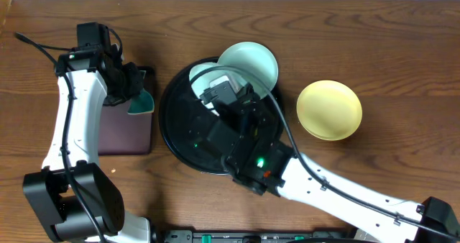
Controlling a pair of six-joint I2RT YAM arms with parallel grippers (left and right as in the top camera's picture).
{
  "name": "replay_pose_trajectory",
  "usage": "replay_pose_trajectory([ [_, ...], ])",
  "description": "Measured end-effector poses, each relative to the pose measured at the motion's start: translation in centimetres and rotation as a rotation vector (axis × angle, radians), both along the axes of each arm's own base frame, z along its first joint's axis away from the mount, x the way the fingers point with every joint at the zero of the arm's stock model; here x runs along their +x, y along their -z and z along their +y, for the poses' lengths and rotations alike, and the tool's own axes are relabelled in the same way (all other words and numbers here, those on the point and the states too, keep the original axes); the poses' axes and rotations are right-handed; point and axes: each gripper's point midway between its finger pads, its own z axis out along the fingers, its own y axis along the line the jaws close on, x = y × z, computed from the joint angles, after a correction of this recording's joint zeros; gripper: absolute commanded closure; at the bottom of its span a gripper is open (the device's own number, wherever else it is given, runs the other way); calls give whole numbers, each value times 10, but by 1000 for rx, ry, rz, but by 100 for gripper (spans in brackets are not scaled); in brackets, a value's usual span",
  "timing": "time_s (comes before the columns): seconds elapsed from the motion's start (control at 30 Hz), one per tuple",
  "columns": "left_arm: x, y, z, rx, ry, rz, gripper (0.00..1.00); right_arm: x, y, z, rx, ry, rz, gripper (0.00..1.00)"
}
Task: Clean dirty plates on tray and stack at the side
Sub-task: 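Carry the pale green plate right and stack it on the yellow plate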
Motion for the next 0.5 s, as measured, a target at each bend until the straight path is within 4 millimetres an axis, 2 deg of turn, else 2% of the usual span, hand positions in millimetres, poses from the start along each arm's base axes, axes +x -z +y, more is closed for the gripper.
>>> replay_pose_trajectory([
  [0.17,0,0,0,2,-1,1,93,-3,-21,-3,-46,47,-98,99],
  [0.3,0,0,1,3,-1,1,93,-3,-26,-8,-68,77,-122,99],
  [0.4,0,0,1,3,-1,1,93,-3,-21,-11,-69,78,-104,99],
  [0.5,0,0,1,3,-1,1,93,0,-3,-14,-34,59,-23,99],
])
